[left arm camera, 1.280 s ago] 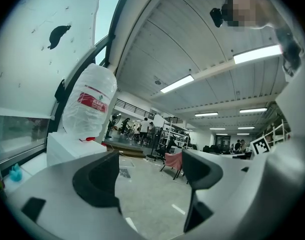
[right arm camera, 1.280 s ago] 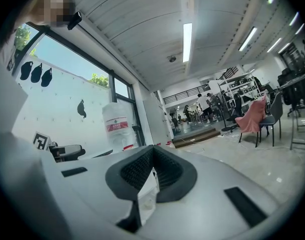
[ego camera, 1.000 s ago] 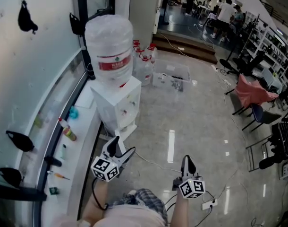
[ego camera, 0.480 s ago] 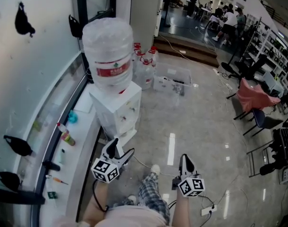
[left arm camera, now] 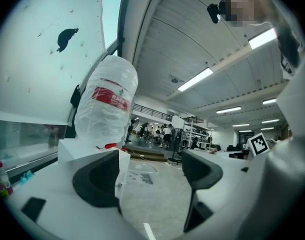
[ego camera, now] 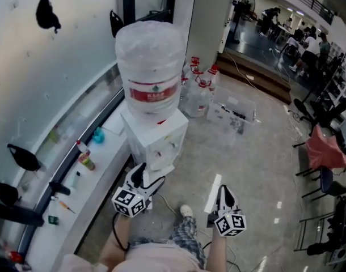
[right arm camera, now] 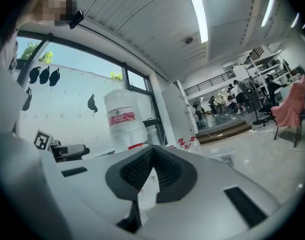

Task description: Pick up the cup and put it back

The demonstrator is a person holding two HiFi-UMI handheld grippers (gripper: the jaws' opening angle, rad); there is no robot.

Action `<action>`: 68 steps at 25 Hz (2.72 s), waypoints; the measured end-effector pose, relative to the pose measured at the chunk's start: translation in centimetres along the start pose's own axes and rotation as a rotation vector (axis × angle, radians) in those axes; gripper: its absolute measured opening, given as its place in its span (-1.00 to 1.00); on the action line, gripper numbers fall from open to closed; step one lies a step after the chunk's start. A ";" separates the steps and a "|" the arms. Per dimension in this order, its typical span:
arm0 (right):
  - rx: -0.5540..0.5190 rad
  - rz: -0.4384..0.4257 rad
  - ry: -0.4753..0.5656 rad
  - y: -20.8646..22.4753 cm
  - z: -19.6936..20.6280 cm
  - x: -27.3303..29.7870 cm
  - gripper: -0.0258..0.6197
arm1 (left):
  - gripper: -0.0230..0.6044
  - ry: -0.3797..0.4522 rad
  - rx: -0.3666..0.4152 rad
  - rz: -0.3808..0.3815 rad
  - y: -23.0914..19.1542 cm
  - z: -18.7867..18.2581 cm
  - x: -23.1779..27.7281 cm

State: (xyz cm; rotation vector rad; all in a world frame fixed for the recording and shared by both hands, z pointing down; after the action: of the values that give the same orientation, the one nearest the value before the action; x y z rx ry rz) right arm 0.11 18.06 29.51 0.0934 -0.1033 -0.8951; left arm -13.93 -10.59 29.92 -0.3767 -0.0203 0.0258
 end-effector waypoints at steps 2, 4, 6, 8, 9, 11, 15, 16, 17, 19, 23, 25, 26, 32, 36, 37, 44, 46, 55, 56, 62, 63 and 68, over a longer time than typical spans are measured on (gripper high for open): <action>-0.011 -0.064 -0.008 1.9 -0.9 3.9 -0.87 | 0.28 0.017 -0.007 -0.064 -0.7 -0.5 2.1; -0.020 -0.144 -0.010 3.5 -1.9 7.9 -0.87 | 0.28 0.028 -0.008 -0.133 -1.3 -1.0 4.0; -0.023 -0.210 -0.017 5.1 -2.8 12.1 -0.87 | 0.28 0.036 -0.008 -0.194 -1.9 -1.5 6.1; -0.013 -0.270 -0.031 6.2 -3.4 15.6 -0.87 | 0.28 0.048 -0.014 -0.255 -2.4 -2.0 7.7; -0.013 -0.306 -0.042 6.5 -3.5 17.2 -0.87 | 0.28 0.056 -0.018 -0.289 -2.6 -2.2 8.2; -0.022 -0.380 -0.065 6.6 -3.5 20.0 -0.87 | 0.28 0.073 -0.026 -0.353 -3.2 -2.4 9.1; -0.042 -0.523 -0.098 6.8 -3.4 24.2 -0.87 | 0.28 0.115 -0.046 -0.469 -3.7 -2.3 10.2; -0.048 -0.554 -0.107 6.8 -3.3 24.9 -0.87 | 0.28 0.123 -0.051 -0.494 -3.6 -2.1 10.4; -0.054 -0.582 -0.117 6.9 -3.2 25.6 -0.87 | 0.28 0.132 -0.055 -0.518 -3.5 -2.0 10.6; -0.060 -0.629 -0.134 7.0 -3.1 26.8 -0.87 | 0.28 0.147 -0.059 -0.566 -3.2 -1.6 10.6; -0.068 -0.697 -0.155 6.8 -2.8 28.3 -0.87 | 0.28 0.141 -0.044 -0.634 -2.0 -0.9 10.3; -0.063 -0.718 -0.159 6.4 -2.7 28.9 -0.87 | 0.28 0.151 -0.051 -0.656 -1.6 -0.7 9.9; -0.063 -0.728 -0.158 6.1 -2.7 29.0 -0.87 | 0.28 0.159 -0.057 -0.665 -1.5 -0.7 9.7; -0.079 -0.751 -0.158 4.7 -2.4 28.1 -0.87 | 0.28 0.181 -0.072 -0.679 -1.0 -0.4 8.7; -0.086 -0.755 -0.169 4.0 -2.2 26.9 -0.87 | 0.28 0.172 -0.071 -0.666 -0.6 -0.4 8.6; -0.083 -0.753 -0.167 3.9 -2.3 26.7 -0.87 | 0.28 0.169 -0.068 -0.661 -0.6 -0.5 8.6; -0.071 -0.751 -0.158 3.5 -1.3 25.9 -0.87 | 0.28 0.155 -0.040 -0.652 -0.7 -0.1 8.1; -0.072 -0.762 -0.156 3.4 -1.3 25.9 -0.87 | 0.28 0.156 -0.038 -0.660 -0.5 -0.2 8.1; -0.090 -0.824 -0.171 4.1 -1.2 27.7 -0.87 | 0.28 0.152 -0.040 -0.728 0.1 0.5 9.1; -0.093 -0.833 -0.177 4.2 -1.0 28.0 -0.87 | 0.28 0.152 -0.037 -0.741 0.2 0.6 9.3; -0.115 -0.897 -0.206 4.6 0.3 29.3 -0.87 | 0.28 0.175 -0.032 -0.807 -0.1 1.5 9.8; -0.118 -0.904 -0.208 4.7 0.8 29.5 -0.87 | 0.28 0.179 -0.029 -0.813 -0.2 1.9 9.9; -0.110 -0.942 -0.198 5.5 5.3 30.2 -0.87 | 0.28 0.162 0.028 -0.831 -1.5 6.2 10.8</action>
State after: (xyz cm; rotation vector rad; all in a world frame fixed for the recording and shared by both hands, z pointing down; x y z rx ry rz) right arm 22.38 -2.33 37.00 -0.0607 -0.2005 -1.8490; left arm -3.26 -9.39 36.36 -0.3184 -0.0154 -0.8246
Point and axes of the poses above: the fingertips, and each gripper's own axes: x forward along the fingers, y to its right, z out of its underside, the point moved 5 cm from there along -x, backward along the fingers, and after that the axes turned 7 degrees about -x, right-handed, at the moved point
